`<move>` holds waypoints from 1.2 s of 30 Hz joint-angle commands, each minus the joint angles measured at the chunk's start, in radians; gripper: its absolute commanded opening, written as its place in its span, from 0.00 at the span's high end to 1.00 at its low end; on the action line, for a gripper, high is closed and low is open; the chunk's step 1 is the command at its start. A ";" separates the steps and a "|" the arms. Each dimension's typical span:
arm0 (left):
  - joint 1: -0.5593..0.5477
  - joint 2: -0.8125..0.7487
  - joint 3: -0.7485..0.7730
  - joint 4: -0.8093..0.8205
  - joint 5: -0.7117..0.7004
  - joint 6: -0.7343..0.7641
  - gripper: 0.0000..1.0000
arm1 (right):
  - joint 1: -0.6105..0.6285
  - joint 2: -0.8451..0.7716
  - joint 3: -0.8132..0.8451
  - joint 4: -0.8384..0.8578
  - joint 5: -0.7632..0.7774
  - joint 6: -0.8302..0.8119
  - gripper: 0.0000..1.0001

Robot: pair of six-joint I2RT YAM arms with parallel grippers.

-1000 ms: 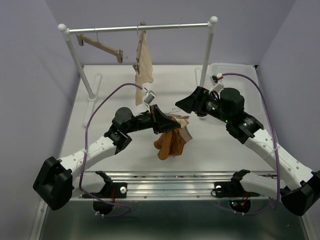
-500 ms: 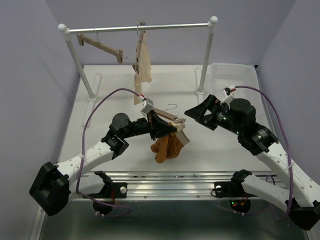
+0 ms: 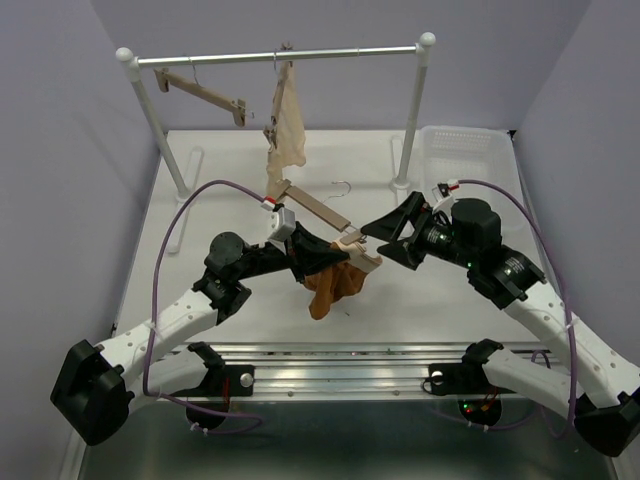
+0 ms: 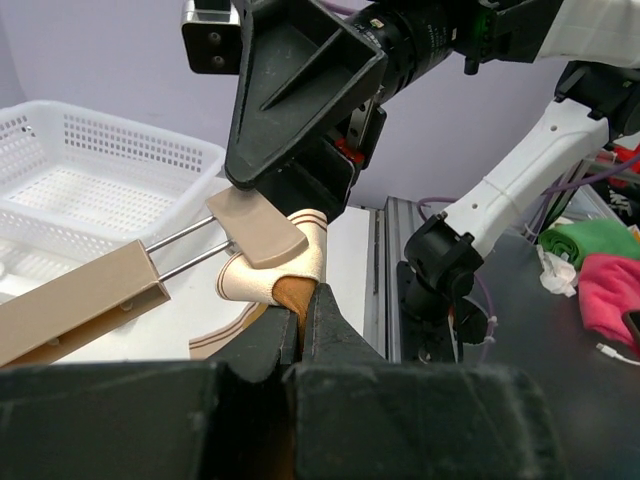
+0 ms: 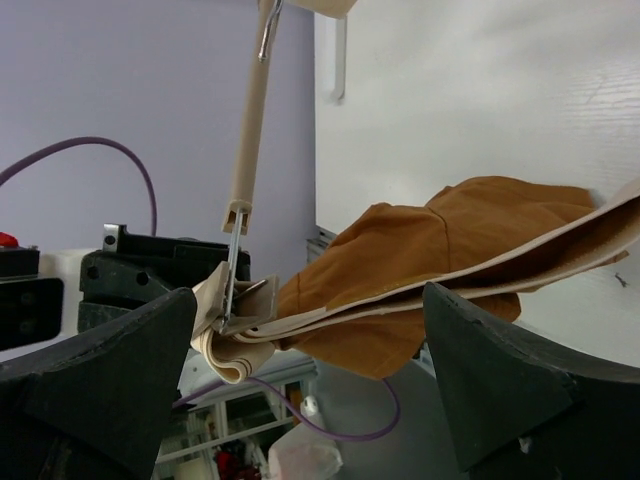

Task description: Remove the underwear clipped to the hanger

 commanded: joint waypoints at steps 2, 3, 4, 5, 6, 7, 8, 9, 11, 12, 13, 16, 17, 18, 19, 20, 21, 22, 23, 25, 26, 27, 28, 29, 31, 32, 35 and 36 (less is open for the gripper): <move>-0.003 -0.025 0.016 0.086 0.032 0.065 1.00 | 0.009 -0.051 -0.061 0.207 -0.036 0.103 0.00; -0.003 -0.025 0.016 0.086 0.032 0.070 1.00 | 0.009 -0.059 -0.079 0.224 -0.037 0.111 0.00; -0.003 -0.025 0.018 0.086 0.034 0.076 1.00 | 0.009 -0.064 -0.087 0.237 -0.039 0.119 0.00; -0.003 -0.023 0.019 0.086 0.034 0.079 1.00 | 0.009 -0.073 -0.094 0.256 -0.047 0.127 0.00; -0.003 -0.023 0.021 0.086 0.034 0.084 1.00 | 0.009 -0.074 -0.104 0.266 -0.048 0.139 0.00; -0.003 -0.018 0.025 0.085 0.037 0.088 1.00 | 0.009 -0.076 -0.108 0.275 -0.053 0.148 0.00; -0.003 -0.017 0.027 0.085 0.040 0.090 1.00 | 0.009 -0.070 -0.111 0.299 -0.069 0.157 0.00; -0.003 -0.012 0.030 0.085 0.044 0.091 1.00 | 0.009 -0.068 -0.117 0.312 -0.079 0.159 0.00; -0.003 -0.005 0.035 0.085 0.052 0.096 1.00 | 0.009 -0.058 -0.120 0.341 -0.105 0.165 0.00; -0.003 -0.002 0.036 0.085 0.054 0.097 1.00 | 0.009 -0.048 -0.122 0.353 -0.111 0.167 0.00; -0.005 -0.002 0.035 0.085 0.054 0.097 1.00 | 0.009 -0.044 -0.124 0.370 -0.123 0.170 0.00; -0.003 -0.003 0.036 0.085 0.055 0.101 1.00 | 0.009 -0.018 -0.122 0.385 -0.143 0.171 0.00; -0.003 -0.003 0.035 0.085 0.055 0.102 1.00 | 0.009 -0.012 -0.121 0.426 -0.157 0.171 0.00; -0.003 -0.003 0.035 0.085 0.055 0.102 1.00 | 0.009 -0.005 -0.119 0.439 -0.165 0.174 0.00; -0.003 -0.003 0.035 0.086 0.055 0.102 1.00 | 0.009 0.004 -0.119 0.457 -0.177 0.177 0.00; -0.003 -0.003 0.036 0.085 0.054 0.104 1.00 | 0.009 0.010 -0.119 0.461 -0.182 0.179 0.00; -0.005 -0.003 0.036 0.085 0.054 0.102 1.00 | 0.009 0.013 -0.117 0.461 -0.185 0.179 0.00; -0.003 -0.002 0.038 0.085 0.052 0.101 1.00 | 0.009 0.018 -0.114 0.461 -0.186 0.177 0.00; -0.005 -0.002 0.038 0.085 0.052 0.102 1.00 | 0.009 0.016 -0.116 0.461 -0.188 0.179 0.00; -0.003 -0.003 0.038 0.085 0.052 0.102 1.00 | 0.009 0.015 -0.117 0.465 -0.186 0.179 0.00; -0.003 -0.002 0.039 0.083 0.051 0.105 1.00 | 0.009 0.012 -0.119 0.474 -0.188 0.180 0.00; -0.003 -0.002 0.038 0.082 0.049 0.107 1.00 | 0.009 0.011 -0.119 0.482 -0.192 0.183 0.00; -0.003 0.003 0.038 0.080 0.049 0.107 1.00 | 0.009 0.011 -0.120 0.502 -0.197 0.186 0.00; -0.003 0.005 0.039 0.079 0.047 0.105 1.00 | 0.009 0.015 -0.122 0.513 -0.209 0.194 0.00; -0.003 0.009 0.041 0.076 0.049 0.107 1.00 | 0.009 0.016 -0.130 0.534 -0.220 0.202 0.01; -0.003 0.012 0.042 0.074 0.051 0.105 1.00 | 0.009 0.018 -0.133 0.549 -0.229 0.208 0.01; -0.003 0.015 0.042 0.066 0.051 0.108 1.00 | 0.009 0.018 -0.136 0.571 -0.241 0.219 0.02; -0.003 0.017 0.042 0.066 0.049 0.107 1.00 | 0.009 0.018 -0.136 0.577 -0.243 0.217 0.02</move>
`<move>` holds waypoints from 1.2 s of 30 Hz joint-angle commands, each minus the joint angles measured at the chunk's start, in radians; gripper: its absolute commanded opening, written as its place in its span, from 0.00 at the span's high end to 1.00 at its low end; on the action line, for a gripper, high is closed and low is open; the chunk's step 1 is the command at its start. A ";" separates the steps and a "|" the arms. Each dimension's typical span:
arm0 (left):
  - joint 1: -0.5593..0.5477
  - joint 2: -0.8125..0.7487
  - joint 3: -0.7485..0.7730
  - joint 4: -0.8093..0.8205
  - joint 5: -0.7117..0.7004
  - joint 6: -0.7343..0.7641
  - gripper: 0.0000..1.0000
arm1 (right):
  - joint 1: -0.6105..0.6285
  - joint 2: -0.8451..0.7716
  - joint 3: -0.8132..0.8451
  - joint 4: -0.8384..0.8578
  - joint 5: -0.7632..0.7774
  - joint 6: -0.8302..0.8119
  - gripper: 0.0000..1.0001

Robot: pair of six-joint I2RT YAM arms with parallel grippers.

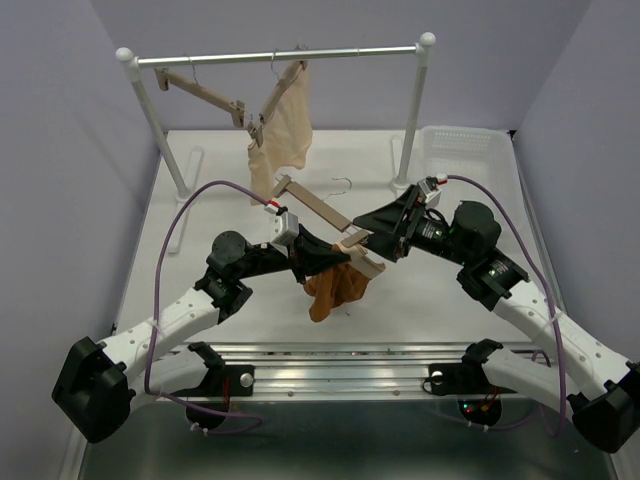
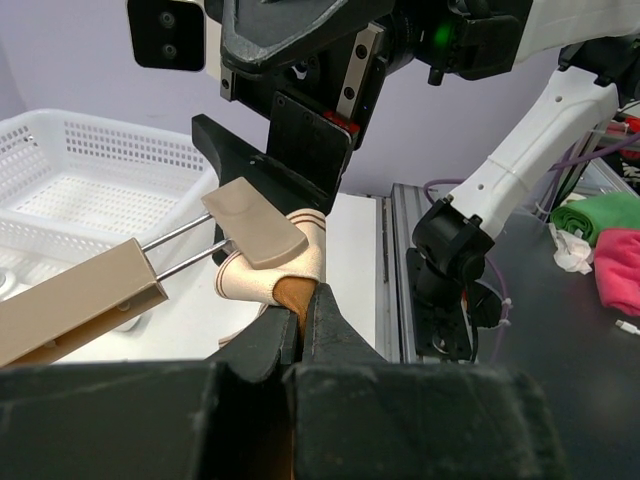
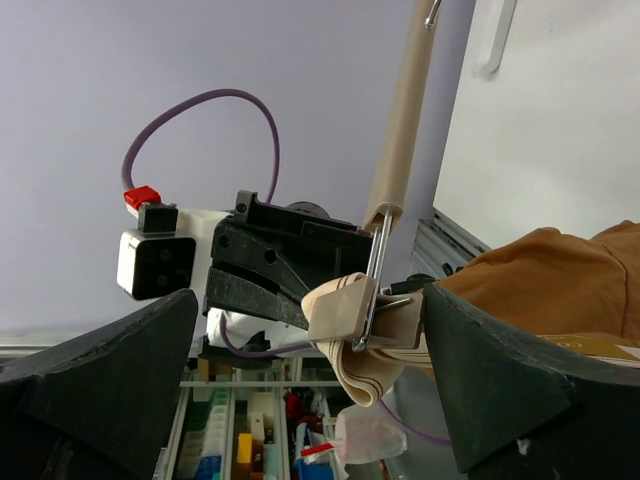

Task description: Remove the underwear clipped to the hanger

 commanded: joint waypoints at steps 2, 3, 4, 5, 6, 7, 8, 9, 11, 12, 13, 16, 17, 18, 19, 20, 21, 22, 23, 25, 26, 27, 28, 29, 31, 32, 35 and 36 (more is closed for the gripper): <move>-0.003 0.001 0.043 0.060 0.009 0.031 1.00 | 0.009 -0.010 0.006 0.116 -0.055 0.020 0.02; -0.003 0.001 0.043 0.059 0.010 0.033 1.00 | 0.009 -0.010 0.005 0.116 -0.055 0.020 0.02; -0.003 0.001 0.044 0.057 0.014 0.031 1.00 | 0.009 -0.013 0.005 0.116 -0.055 0.018 0.03; -0.003 0.002 0.044 0.056 0.015 0.031 1.00 | 0.009 -0.011 0.000 0.116 -0.055 0.020 0.04; -0.003 0.002 0.044 0.054 0.015 0.033 1.00 | 0.009 -0.011 -0.001 0.116 -0.055 0.021 0.05; -0.003 0.004 0.046 0.051 0.023 0.031 1.00 | 0.009 -0.013 -0.003 0.116 -0.055 0.023 0.09; -0.003 0.004 0.046 0.051 0.026 0.033 1.00 | 0.009 -0.011 -0.004 0.116 -0.055 0.024 0.10; -0.003 0.005 0.046 0.051 0.027 0.031 1.00 | 0.009 -0.011 -0.006 0.116 -0.055 0.023 0.13; -0.005 0.009 0.047 0.048 0.030 0.033 1.00 | 0.009 -0.007 -0.004 0.110 -0.055 0.023 0.14; -0.005 0.010 0.047 0.046 0.030 0.033 1.00 | 0.009 -0.005 -0.003 0.108 -0.055 0.023 0.16; -0.006 0.010 0.049 0.045 0.032 0.033 1.00 | 0.009 -0.007 -0.004 0.108 -0.054 0.021 0.18; -0.005 0.007 0.050 0.039 0.033 0.036 1.00 | 0.009 -0.010 0.003 0.078 -0.034 0.007 0.28; -0.005 0.007 0.050 0.037 0.033 0.039 1.00 | 0.009 -0.010 0.013 0.044 -0.016 -0.006 0.32; -0.005 0.007 0.049 0.036 0.032 0.037 1.00 | 0.009 -0.011 0.020 0.023 -0.005 -0.016 0.37; -0.005 0.007 0.050 0.034 0.030 0.037 1.00 | 0.009 -0.011 0.029 -0.006 0.004 -0.023 0.41; -0.005 0.007 0.050 0.034 0.032 0.039 1.00 | 0.009 -0.011 0.029 -0.014 0.012 -0.028 0.43; -0.006 0.007 0.052 0.034 0.032 0.039 1.00 | 0.009 -0.014 0.033 -0.020 0.023 -0.031 0.43; -0.005 0.005 0.053 0.033 0.032 0.040 1.00 | 0.009 -0.018 0.033 -0.022 0.027 -0.033 0.46; -0.005 0.004 0.052 0.031 0.033 0.042 1.00 | 0.009 -0.018 0.031 -0.027 0.032 -0.033 0.47; -0.005 0.004 0.053 0.030 0.032 0.043 1.00 | 0.009 -0.021 0.033 -0.031 0.038 -0.037 0.50; -0.006 0.005 0.052 0.030 0.032 0.043 1.00 | 0.009 -0.019 0.033 -0.037 0.040 -0.037 0.51; -0.005 0.005 0.052 0.030 0.032 0.043 1.00 | 0.009 -0.021 0.034 -0.040 0.046 -0.042 0.56; -0.005 0.007 0.052 0.030 0.035 0.043 1.00 | 0.009 -0.021 0.036 -0.045 0.051 -0.043 0.58; -0.005 0.007 0.053 0.030 0.037 0.043 1.00 | 0.009 -0.024 0.037 -0.048 0.055 -0.046 0.60; -0.006 0.007 0.052 0.028 0.041 0.045 1.00 | 0.009 -0.025 0.043 -0.063 0.070 -0.057 0.65; -0.006 0.007 0.052 0.028 0.041 0.046 1.00 | 0.009 -0.025 0.045 -0.067 0.075 -0.062 0.67; -0.006 0.005 0.052 0.023 0.047 0.051 1.00 | 0.009 -0.030 0.046 -0.067 0.095 -0.071 0.73; -0.006 0.005 0.052 0.023 0.047 0.053 1.00 | 0.009 -0.031 0.045 -0.068 0.098 -0.072 0.76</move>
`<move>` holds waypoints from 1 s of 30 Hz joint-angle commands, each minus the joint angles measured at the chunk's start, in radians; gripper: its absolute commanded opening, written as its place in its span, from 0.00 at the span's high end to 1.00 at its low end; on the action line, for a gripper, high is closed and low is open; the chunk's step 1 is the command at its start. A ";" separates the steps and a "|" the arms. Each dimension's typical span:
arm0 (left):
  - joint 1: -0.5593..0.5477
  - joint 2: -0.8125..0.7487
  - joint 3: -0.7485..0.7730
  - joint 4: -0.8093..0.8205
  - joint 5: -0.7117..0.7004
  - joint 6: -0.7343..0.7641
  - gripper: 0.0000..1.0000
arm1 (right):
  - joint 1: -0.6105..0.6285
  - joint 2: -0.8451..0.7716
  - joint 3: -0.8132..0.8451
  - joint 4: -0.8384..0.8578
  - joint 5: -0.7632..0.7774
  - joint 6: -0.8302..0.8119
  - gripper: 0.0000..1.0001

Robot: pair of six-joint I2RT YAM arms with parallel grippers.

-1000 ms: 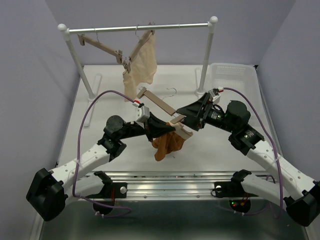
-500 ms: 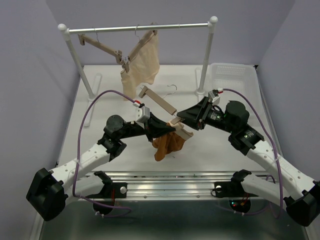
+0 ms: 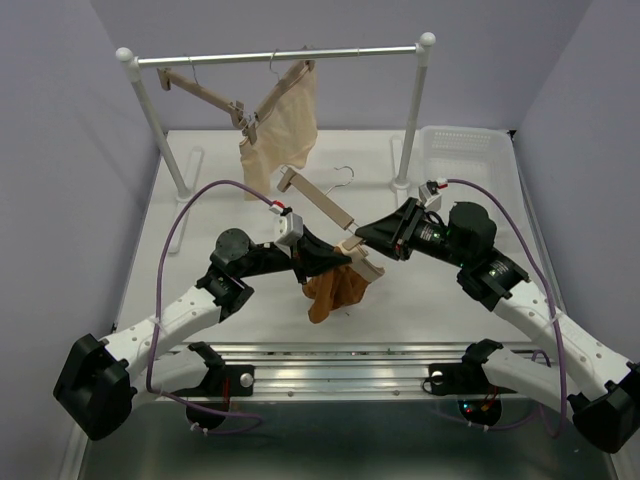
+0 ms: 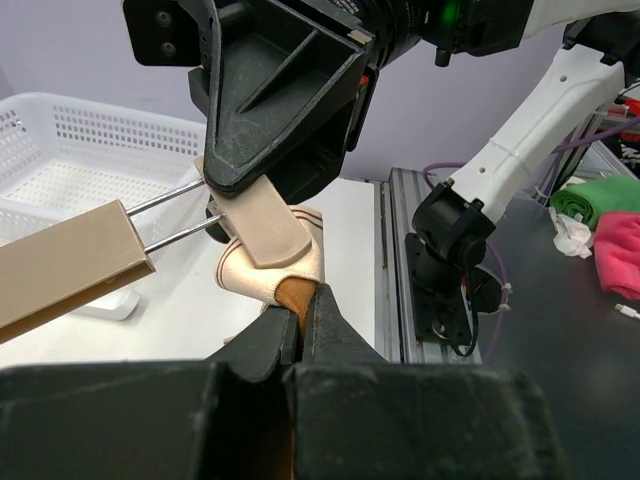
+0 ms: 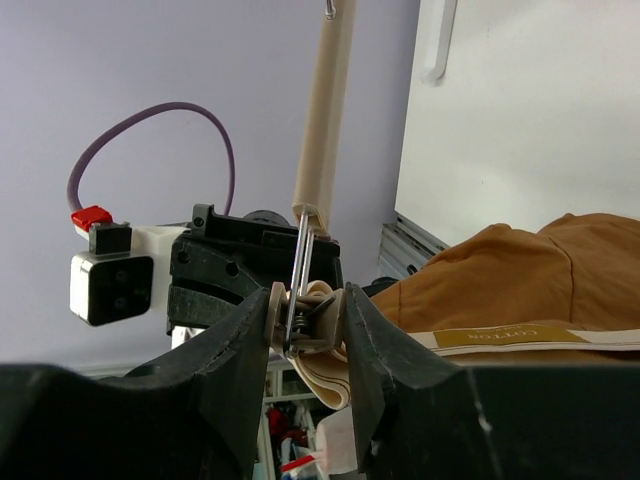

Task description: Remove the underwear clipped to the hanger

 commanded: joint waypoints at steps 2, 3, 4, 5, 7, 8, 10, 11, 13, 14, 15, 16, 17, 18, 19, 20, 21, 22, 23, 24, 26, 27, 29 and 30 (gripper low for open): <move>-0.006 -0.011 0.044 0.052 0.026 0.028 1.00 | 0.009 -0.036 0.045 0.027 0.046 -0.032 0.89; -0.006 -0.011 0.044 0.051 0.026 0.026 1.00 | 0.009 -0.037 0.046 0.028 0.052 -0.042 0.96; -0.006 -0.011 0.046 0.049 0.023 0.026 1.00 | 0.009 -0.040 0.046 0.027 0.057 -0.045 0.99; -0.006 -0.011 0.046 0.047 0.023 0.028 1.00 | 0.009 -0.040 0.046 0.028 0.060 -0.048 0.99; -0.007 -0.012 0.044 0.043 0.023 0.029 1.00 | 0.009 -0.049 0.040 0.028 0.065 -0.048 0.99; -0.006 -0.012 0.043 0.041 0.023 0.029 1.00 | 0.009 -0.055 0.033 0.055 0.068 -0.043 0.99; -0.006 -0.015 0.038 0.037 0.016 0.029 1.00 | 0.009 -0.071 0.010 0.076 0.083 -0.036 0.99; -0.006 -0.017 0.032 0.037 0.014 0.029 1.00 | 0.009 -0.072 0.007 0.080 0.086 -0.031 0.99; -0.006 -0.020 0.023 0.037 0.005 0.025 1.00 | 0.009 -0.082 -0.004 0.091 0.097 -0.020 0.99; -0.007 -0.021 0.014 0.037 -0.004 0.022 1.00 | 0.009 -0.089 -0.007 0.112 0.101 -0.016 0.99; -0.006 -0.021 0.007 0.037 -0.009 0.019 1.00 | 0.009 -0.095 -0.013 0.138 0.109 -0.010 0.99; -0.006 -0.021 0.006 0.037 -0.015 0.016 1.00 | 0.009 -0.098 -0.030 0.161 0.109 -0.006 0.99; -0.006 -0.021 0.001 0.038 -0.018 0.013 1.00 | 0.009 -0.103 -0.032 0.198 0.103 -0.011 0.99; -0.006 -0.021 0.000 0.038 -0.021 0.009 1.00 | 0.009 -0.089 -0.026 0.198 0.071 -0.017 0.99; -0.006 -0.021 0.000 0.038 -0.026 0.006 1.00 | 0.009 -0.079 -0.014 0.191 0.057 -0.019 0.99; -0.006 -0.018 0.000 0.040 -0.027 0.006 1.00 | 0.009 -0.068 0.005 0.185 0.045 -0.020 0.99; -0.006 -0.017 0.001 0.041 -0.027 0.006 1.00 | 0.009 -0.053 0.005 0.206 0.030 -0.017 0.99; -0.006 -0.014 0.003 0.041 -0.029 0.003 1.00 | 0.009 -0.048 0.006 0.214 0.029 -0.013 0.99; -0.007 -0.006 0.006 0.041 -0.026 -0.001 1.00 | 0.009 -0.046 0.008 0.230 0.039 -0.022 0.99; -0.007 -0.003 0.007 0.041 -0.023 -0.004 1.00 | 0.009 -0.049 0.008 0.234 0.052 -0.026 0.99; -0.009 0.006 0.007 0.041 -0.017 -0.009 1.00 | 0.009 -0.063 0.006 0.229 0.088 -0.034 0.99; -0.010 0.008 0.007 0.041 -0.015 -0.012 1.00 | 0.009 -0.074 -0.001 0.209 0.164 -0.045 0.99; -0.012 0.005 0.003 0.041 -0.017 -0.024 1.00 | 0.009 -0.115 -0.010 0.201 0.213 -0.062 0.99; -0.014 0.002 -0.006 0.041 -0.020 -0.026 1.00 | 0.009 -0.121 0.008 0.171 0.232 -0.090 0.99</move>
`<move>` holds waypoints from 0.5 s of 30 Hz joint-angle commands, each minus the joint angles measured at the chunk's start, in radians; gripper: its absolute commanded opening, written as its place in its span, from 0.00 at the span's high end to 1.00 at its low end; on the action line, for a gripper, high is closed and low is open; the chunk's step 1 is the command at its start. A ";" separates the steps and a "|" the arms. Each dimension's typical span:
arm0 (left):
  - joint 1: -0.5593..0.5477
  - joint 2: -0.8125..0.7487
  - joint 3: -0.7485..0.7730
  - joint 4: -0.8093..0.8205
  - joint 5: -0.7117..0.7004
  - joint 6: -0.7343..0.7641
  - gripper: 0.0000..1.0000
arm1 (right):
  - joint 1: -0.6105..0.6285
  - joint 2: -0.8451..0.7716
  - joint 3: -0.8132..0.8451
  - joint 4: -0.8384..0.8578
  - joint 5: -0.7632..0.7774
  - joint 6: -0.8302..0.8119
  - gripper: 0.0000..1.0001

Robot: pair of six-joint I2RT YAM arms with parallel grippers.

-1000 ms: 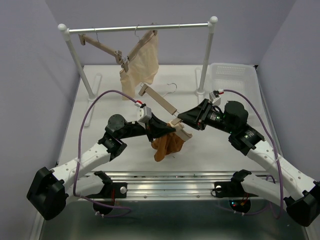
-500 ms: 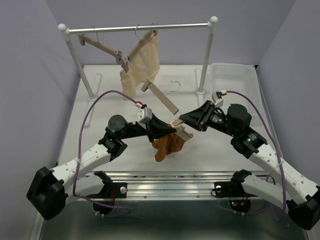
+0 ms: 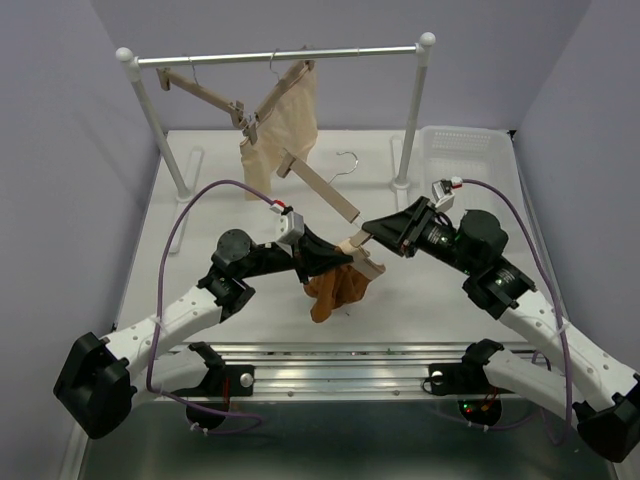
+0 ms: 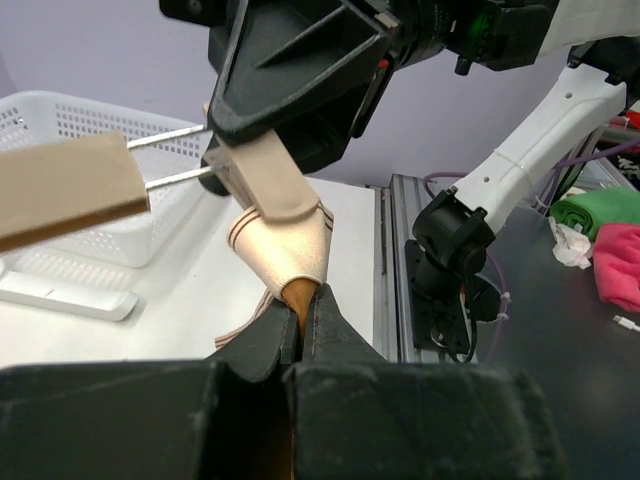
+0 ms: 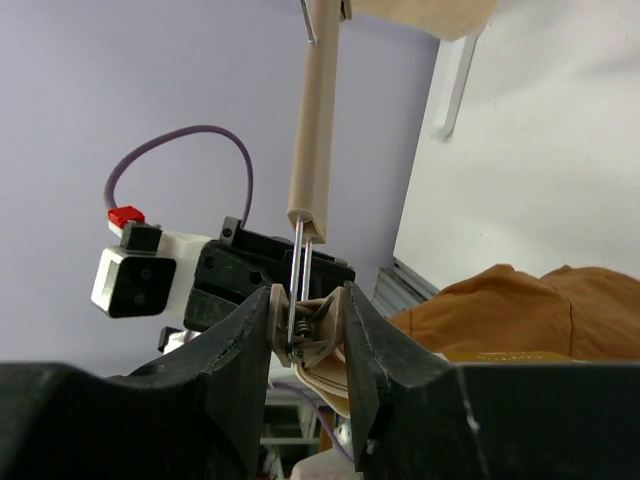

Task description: Remove the underwear clipped to the hanger

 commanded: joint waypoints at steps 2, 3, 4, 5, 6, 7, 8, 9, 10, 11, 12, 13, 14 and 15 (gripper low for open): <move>-0.007 -0.014 -0.014 0.031 -0.004 -0.020 1.00 | 0.001 -0.068 0.073 0.045 0.134 -0.075 0.99; -0.007 -0.020 -0.020 0.031 -0.010 -0.022 1.00 | 0.001 -0.065 0.096 -0.007 0.148 -0.084 0.99; -0.007 -0.026 -0.023 0.031 -0.024 -0.028 1.00 | 0.001 -0.063 0.102 -0.019 0.155 -0.098 0.99; -0.007 -0.030 -0.028 0.030 -0.026 -0.031 1.00 | 0.001 -0.066 0.104 -0.036 0.160 -0.103 0.99; -0.007 -0.034 -0.032 0.030 -0.030 -0.032 1.00 | 0.001 -0.065 0.106 -0.038 0.149 -0.121 0.99; -0.008 -0.043 -0.035 0.030 -0.042 -0.034 1.00 | 0.001 -0.065 0.118 -0.047 0.148 -0.130 0.99; -0.007 -0.046 -0.040 0.030 -0.047 -0.042 1.00 | 0.001 -0.063 0.127 -0.087 0.145 -0.144 0.99; -0.007 -0.049 -0.043 0.030 -0.052 -0.046 1.00 | 0.001 -0.060 0.133 -0.102 0.152 -0.166 0.99; -0.007 -0.050 -0.046 0.030 -0.053 -0.051 1.00 | 0.001 -0.065 0.136 -0.108 0.161 -0.176 0.99; -0.007 -0.056 -0.045 0.028 -0.053 -0.055 1.00 | 0.001 -0.068 0.141 -0.130 0.172 -0.189 0.99; -0.007 -0.060 -0.045 0.021 -0.052 -0.062 1.00 | 0.001 -0.069 0.150 -0.150 0.204 -0.233 0.99; -0.007 -0.072 -0.046 0.016 -0.056 -0.066 1.00 | 0.001 -0.071 0.162 -0.176 0.224 -0.253 0.99; -0.007 -0.079 -0.046 0.010 -0.062 -0.069 1.00 | 0.001 -0.072 0.176 -0.205 0.241 -0.273 0.99; -0.007 -0.087 -0.049 0.002 -0.070 -0.072 1.00 | 0.001 -0.075 0.194 -0.246 0.259 -0.297 0.99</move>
